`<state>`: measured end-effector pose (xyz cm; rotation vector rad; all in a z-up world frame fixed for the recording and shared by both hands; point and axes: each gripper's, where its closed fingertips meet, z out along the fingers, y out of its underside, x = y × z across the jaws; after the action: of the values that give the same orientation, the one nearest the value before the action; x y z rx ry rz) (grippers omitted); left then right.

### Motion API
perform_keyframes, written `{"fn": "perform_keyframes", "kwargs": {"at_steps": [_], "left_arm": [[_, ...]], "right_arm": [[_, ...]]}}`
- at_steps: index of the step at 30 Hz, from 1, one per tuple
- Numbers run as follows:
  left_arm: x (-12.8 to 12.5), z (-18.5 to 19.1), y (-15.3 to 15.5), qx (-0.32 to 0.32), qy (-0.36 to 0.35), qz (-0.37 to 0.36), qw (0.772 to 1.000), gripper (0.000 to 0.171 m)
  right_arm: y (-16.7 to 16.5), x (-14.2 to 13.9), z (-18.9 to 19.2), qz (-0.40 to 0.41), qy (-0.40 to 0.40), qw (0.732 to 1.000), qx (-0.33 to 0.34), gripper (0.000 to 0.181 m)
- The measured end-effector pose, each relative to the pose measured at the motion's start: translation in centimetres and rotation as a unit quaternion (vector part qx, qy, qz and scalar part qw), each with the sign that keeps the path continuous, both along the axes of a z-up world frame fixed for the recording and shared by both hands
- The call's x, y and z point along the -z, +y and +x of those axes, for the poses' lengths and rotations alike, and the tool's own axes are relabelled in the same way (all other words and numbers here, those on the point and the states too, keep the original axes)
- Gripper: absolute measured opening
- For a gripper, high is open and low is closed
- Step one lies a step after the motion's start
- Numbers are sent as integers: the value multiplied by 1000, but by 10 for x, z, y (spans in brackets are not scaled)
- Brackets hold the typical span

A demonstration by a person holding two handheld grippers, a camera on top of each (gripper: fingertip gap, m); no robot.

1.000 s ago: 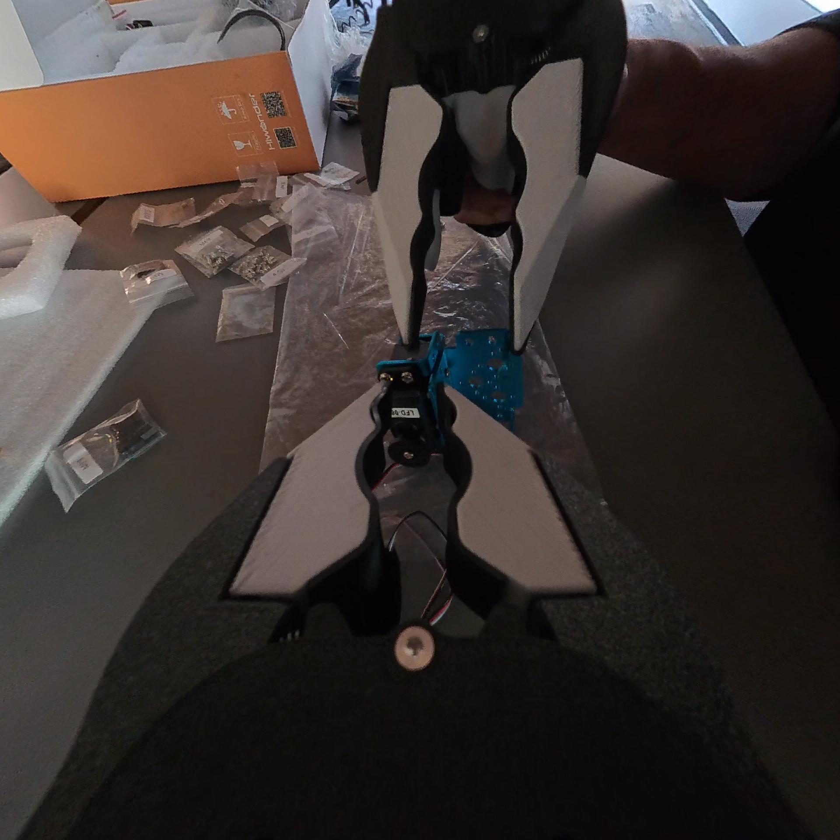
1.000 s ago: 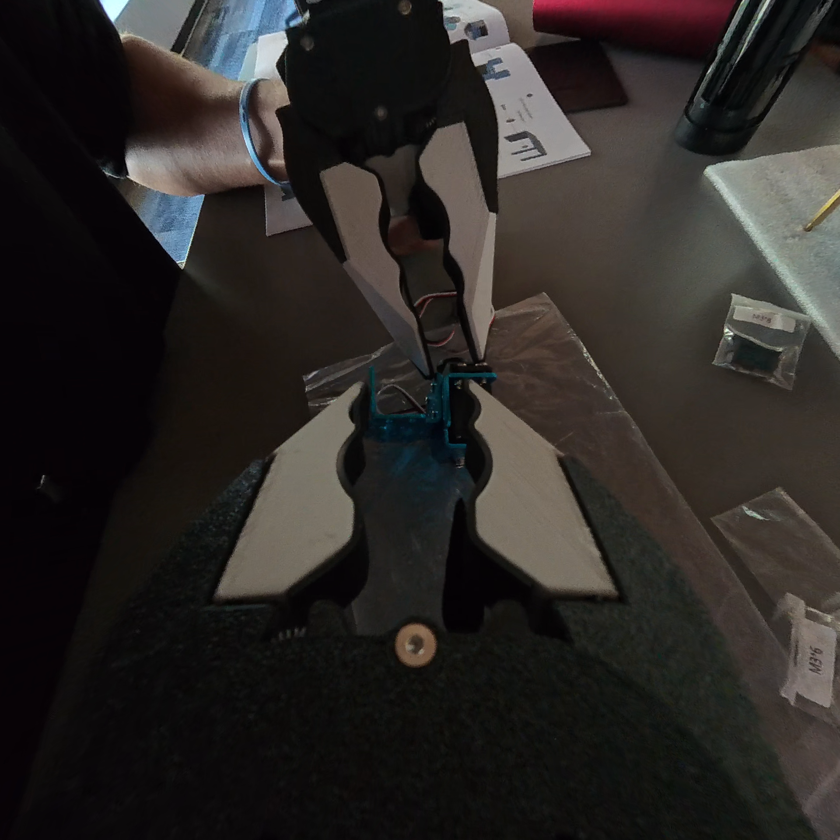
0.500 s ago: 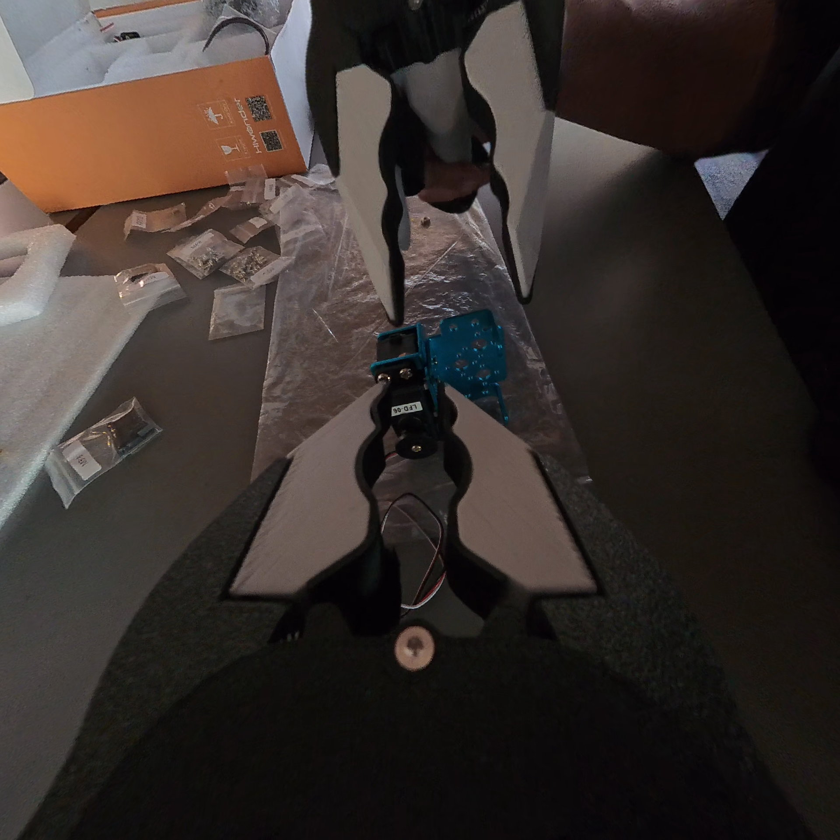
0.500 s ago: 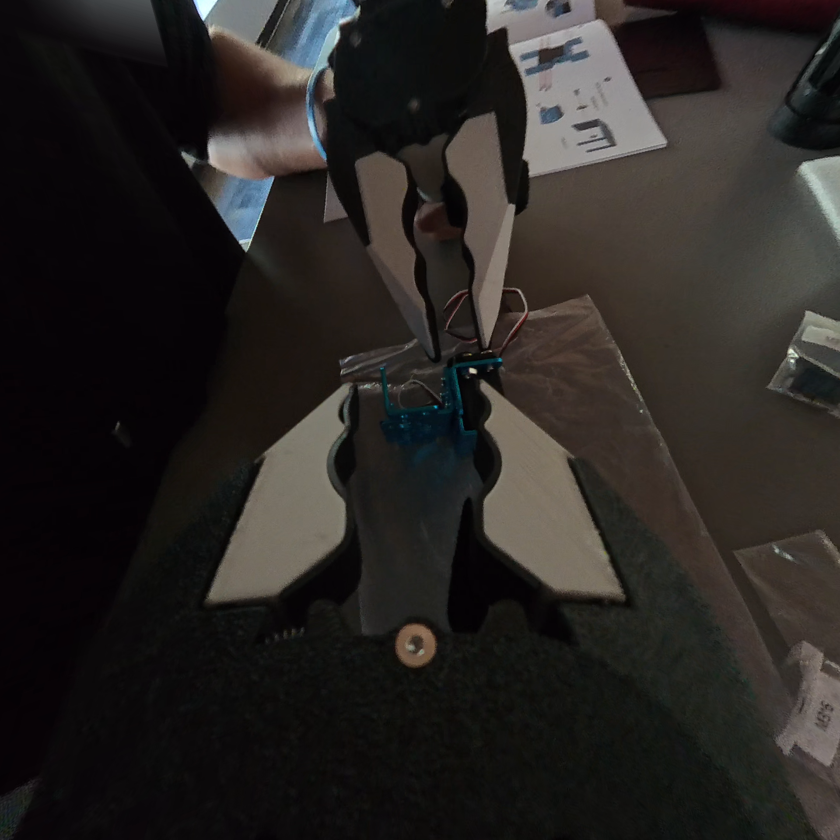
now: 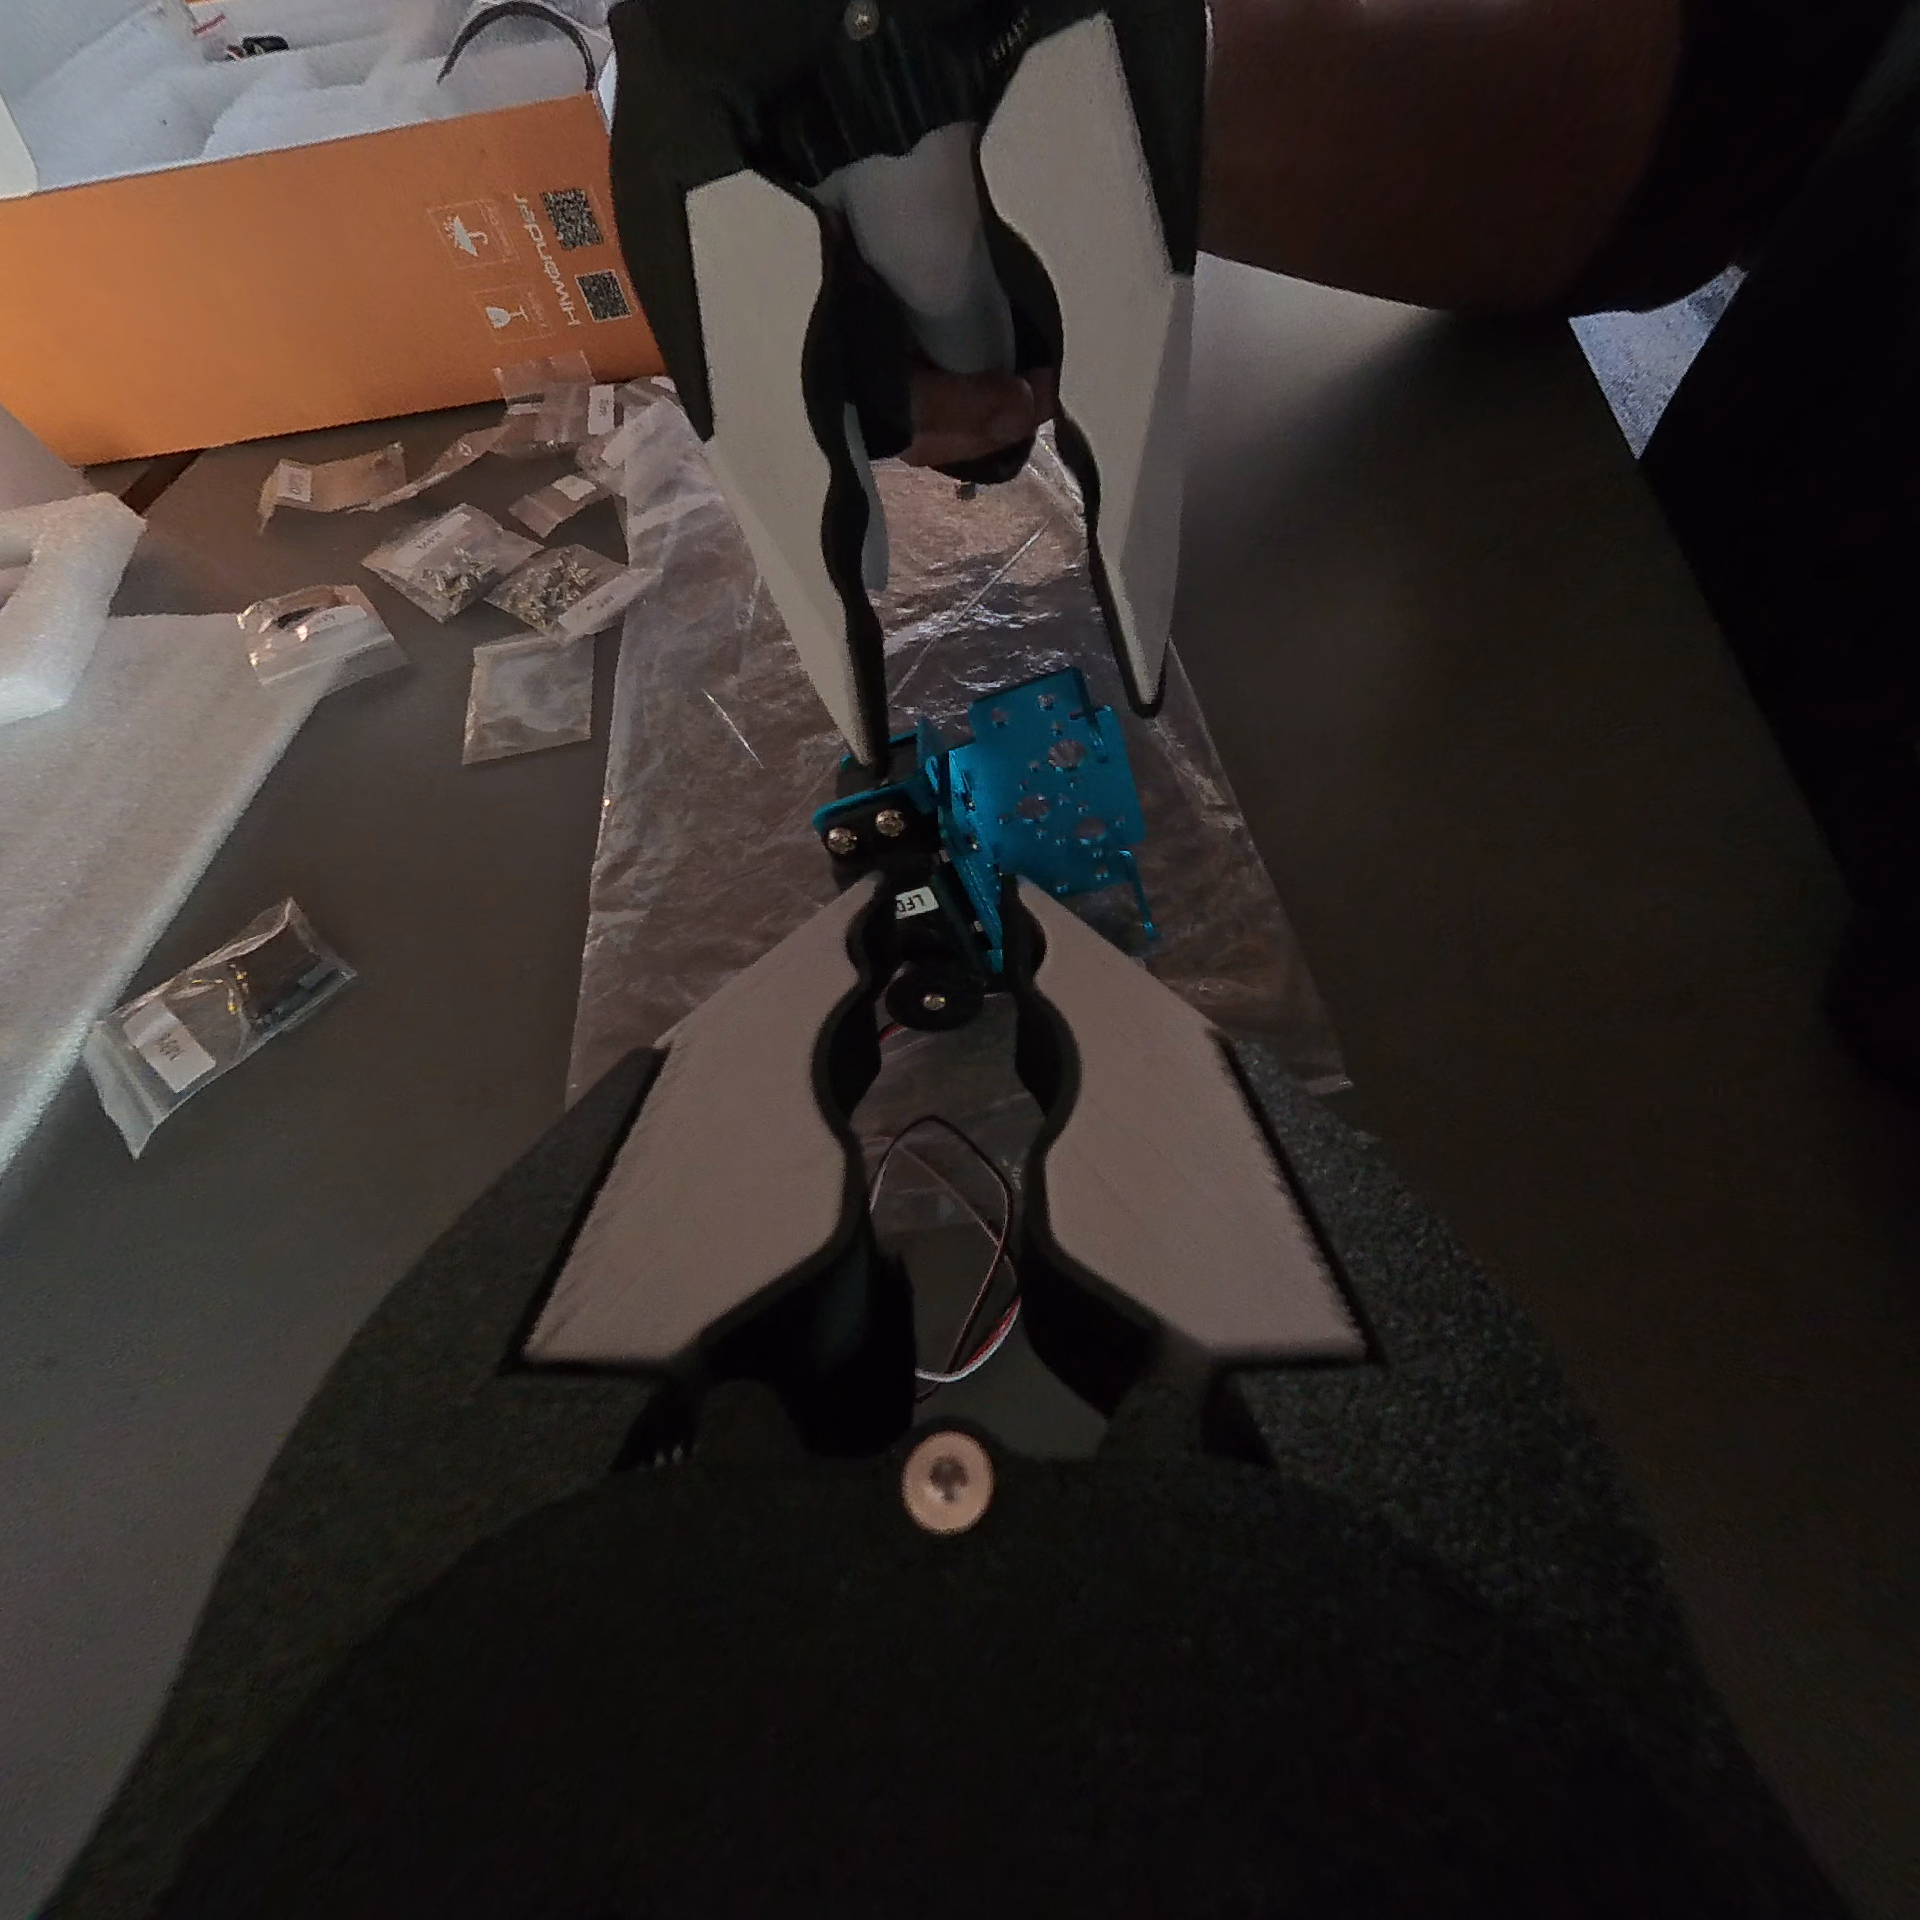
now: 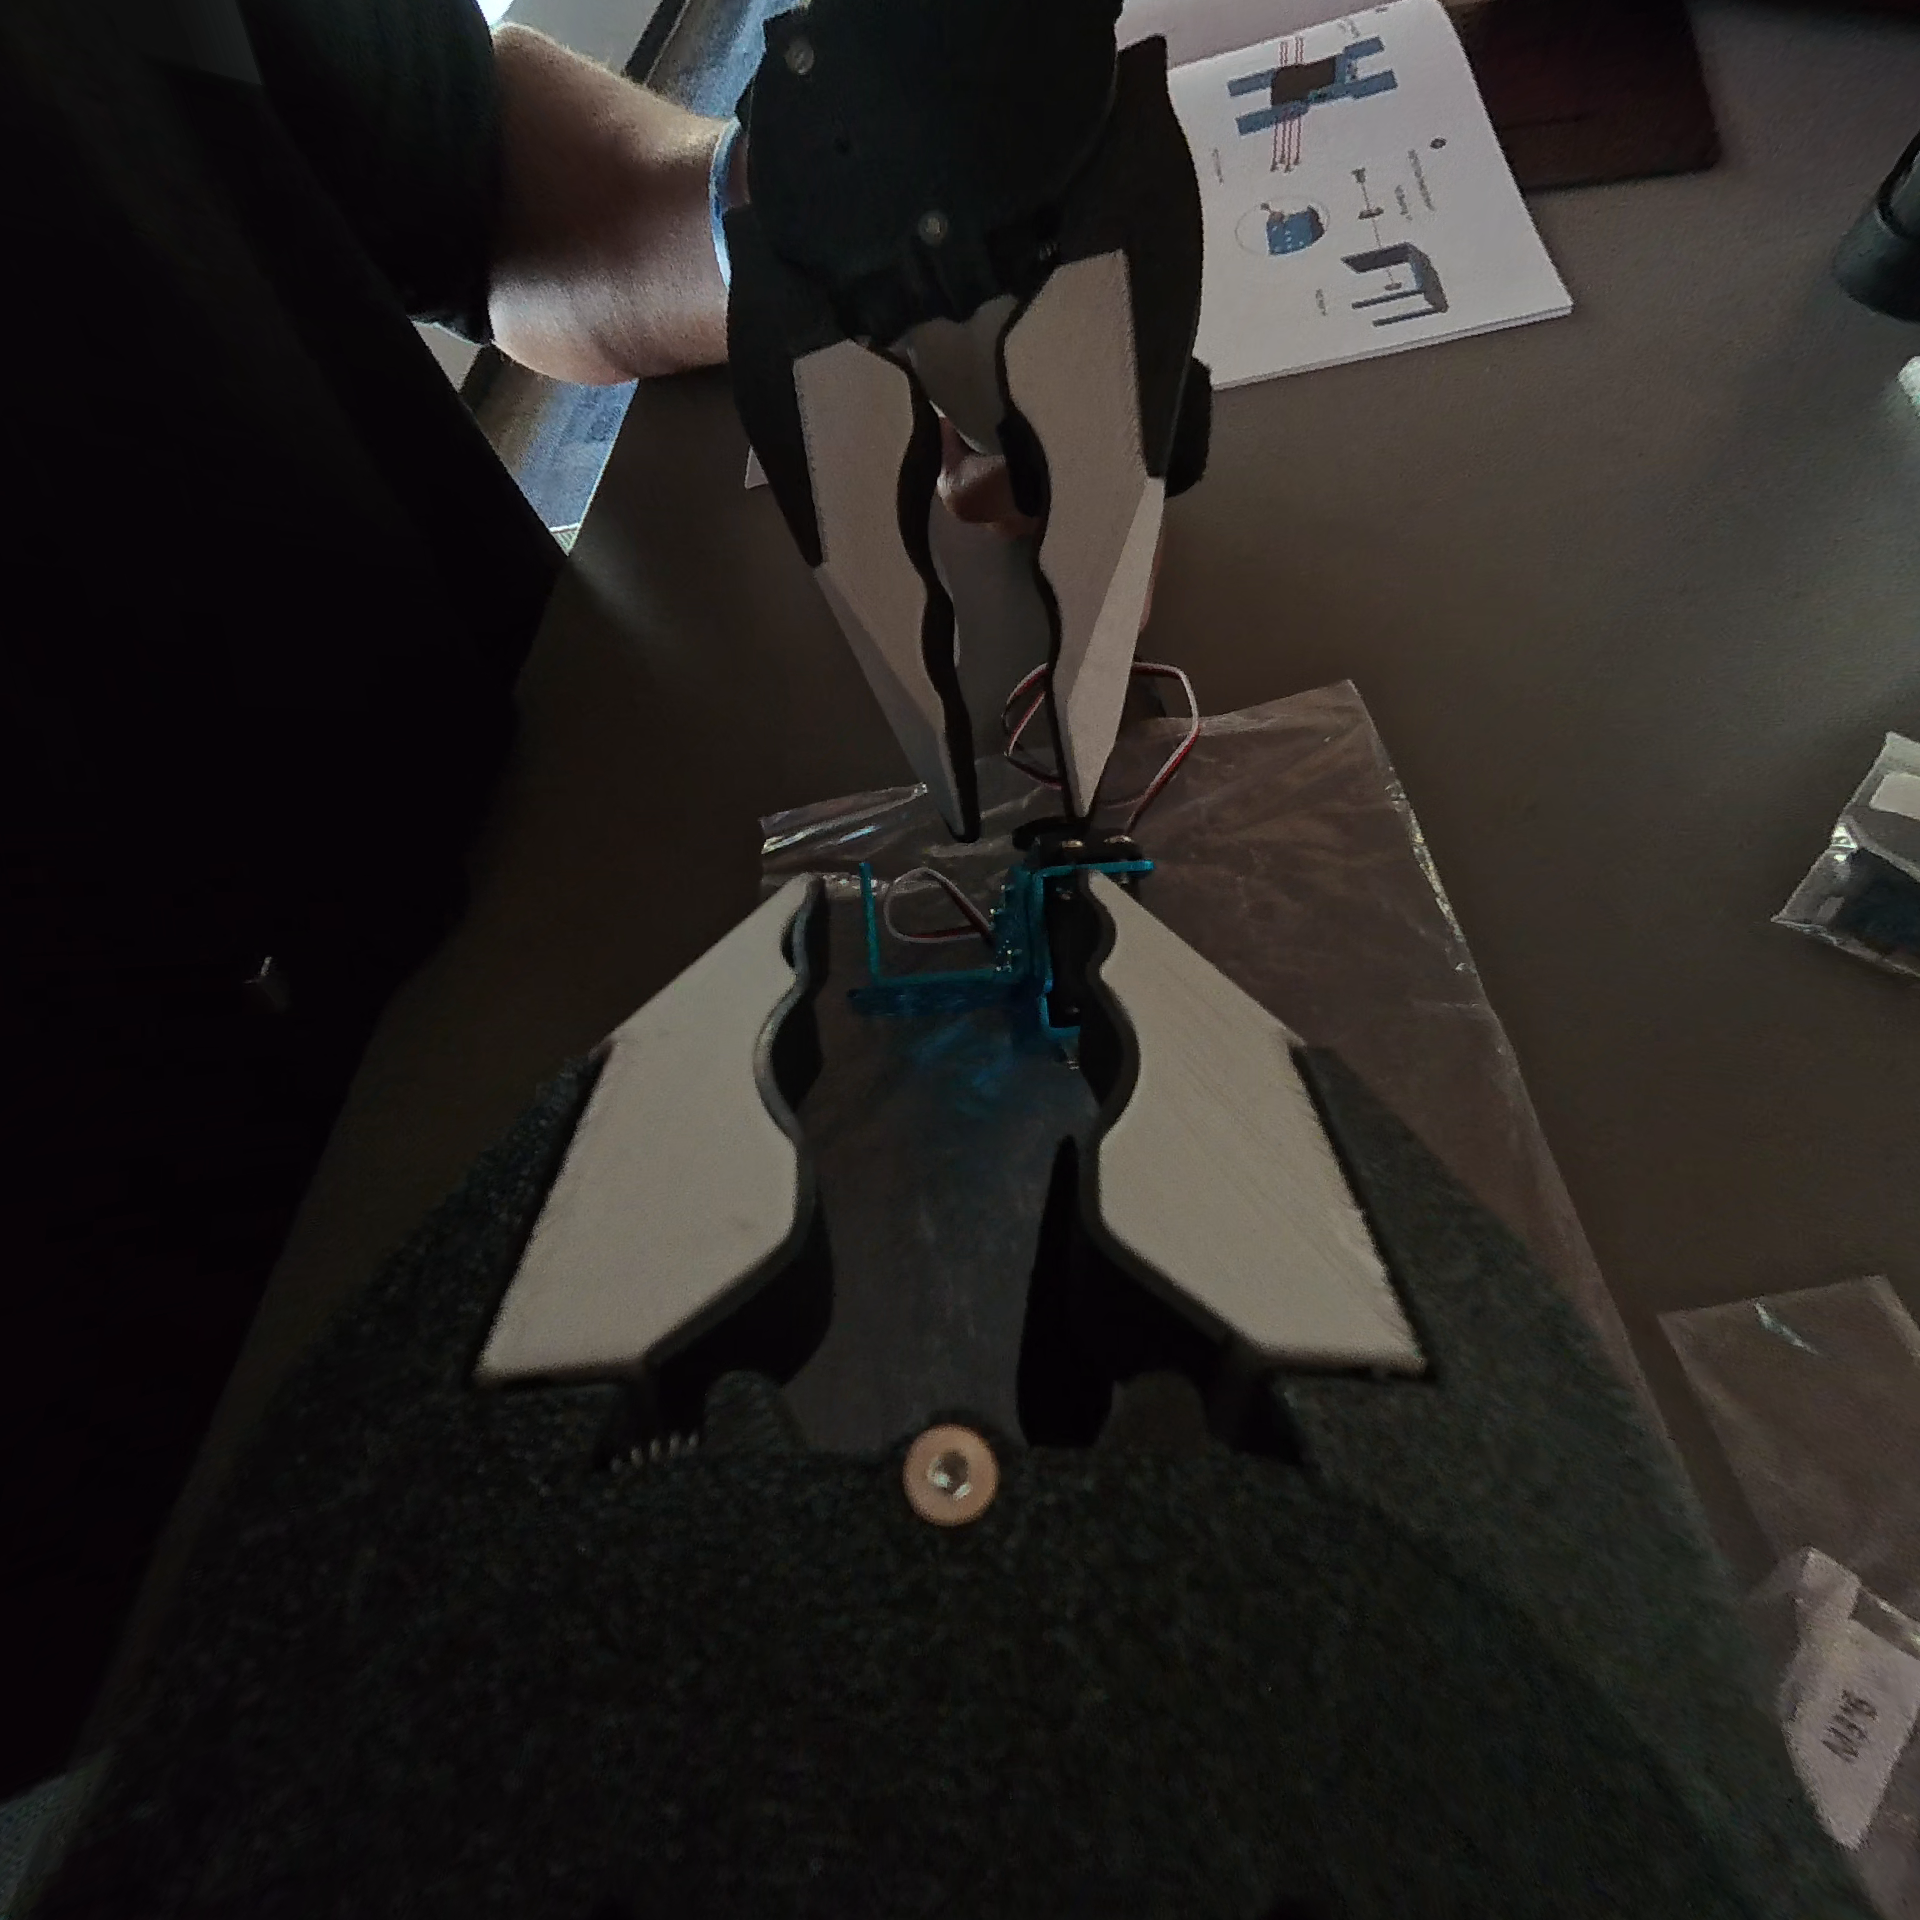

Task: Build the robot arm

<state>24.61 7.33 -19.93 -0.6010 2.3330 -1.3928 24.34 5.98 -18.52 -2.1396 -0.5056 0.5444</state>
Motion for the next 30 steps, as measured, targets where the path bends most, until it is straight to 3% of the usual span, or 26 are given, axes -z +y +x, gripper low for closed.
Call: {"fn": "perform_keyframes", "kwargs": {"at_steps": [7,14,19,30], "left_arm": [[-3,11,3,-33,25,-27,999,41],[5,11,-10,-29,36,-9,999,30],[4,6,-13,-14,23,-3,1000,30],[4,5,-14,-10,17,-1,1000,28]], "right_arm": [[1,0,-6,2,-11,1000,-6,45],[4,-1,-14,7,-8,1000,-11,47],[3,-5,-8,17,-25,1000,0,38],[1,6,-14,-10,-24,1000,-12,40]]}}
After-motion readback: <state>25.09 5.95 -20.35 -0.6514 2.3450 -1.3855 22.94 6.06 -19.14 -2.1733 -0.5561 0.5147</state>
